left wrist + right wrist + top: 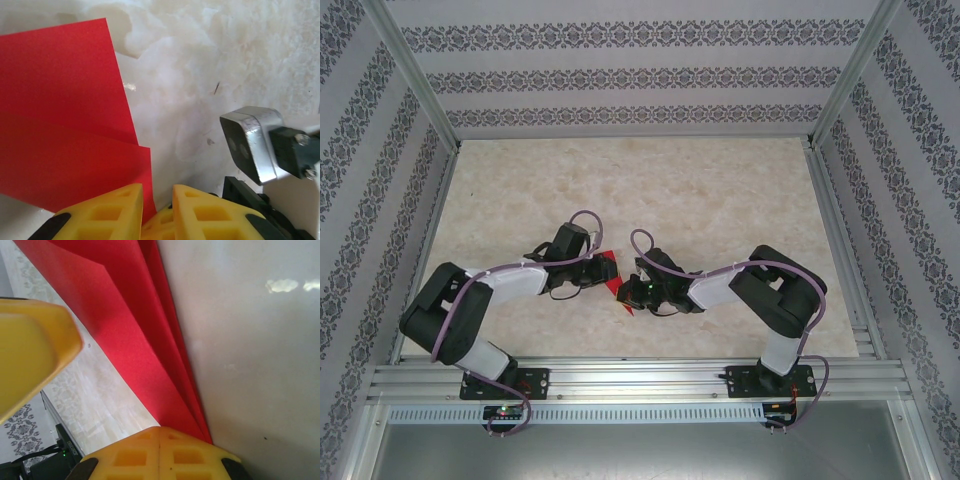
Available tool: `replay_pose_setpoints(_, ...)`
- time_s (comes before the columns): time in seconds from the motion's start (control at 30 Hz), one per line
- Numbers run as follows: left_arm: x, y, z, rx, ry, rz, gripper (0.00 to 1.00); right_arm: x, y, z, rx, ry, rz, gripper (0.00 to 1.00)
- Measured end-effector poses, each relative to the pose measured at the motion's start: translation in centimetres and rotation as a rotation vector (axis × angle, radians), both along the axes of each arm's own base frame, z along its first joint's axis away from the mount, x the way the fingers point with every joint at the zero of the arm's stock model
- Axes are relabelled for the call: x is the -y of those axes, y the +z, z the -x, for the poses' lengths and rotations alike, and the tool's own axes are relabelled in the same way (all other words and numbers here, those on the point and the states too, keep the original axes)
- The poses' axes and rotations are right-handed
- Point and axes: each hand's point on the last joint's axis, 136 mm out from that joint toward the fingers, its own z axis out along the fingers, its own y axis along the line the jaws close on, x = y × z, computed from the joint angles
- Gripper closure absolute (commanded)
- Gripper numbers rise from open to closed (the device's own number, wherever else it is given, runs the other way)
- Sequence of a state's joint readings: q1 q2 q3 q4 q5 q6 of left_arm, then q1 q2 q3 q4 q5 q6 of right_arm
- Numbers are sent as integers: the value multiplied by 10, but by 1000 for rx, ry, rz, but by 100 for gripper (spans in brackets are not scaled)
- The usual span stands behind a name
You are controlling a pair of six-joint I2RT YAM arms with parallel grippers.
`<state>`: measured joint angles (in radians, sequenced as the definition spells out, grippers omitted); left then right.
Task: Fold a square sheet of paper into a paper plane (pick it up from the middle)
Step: Fold the wing for the fifth time at the center of the table.
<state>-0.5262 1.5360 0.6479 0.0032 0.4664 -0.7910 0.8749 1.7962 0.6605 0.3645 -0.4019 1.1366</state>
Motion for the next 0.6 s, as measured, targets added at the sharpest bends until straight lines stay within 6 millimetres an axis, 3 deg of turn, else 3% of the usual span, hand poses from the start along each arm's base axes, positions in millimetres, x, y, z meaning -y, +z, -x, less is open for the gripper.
replay_pose_setpoints(0.6,-2,-14,16,-28,-18,12,76,1,0,-1,-7,-19,-7,100)
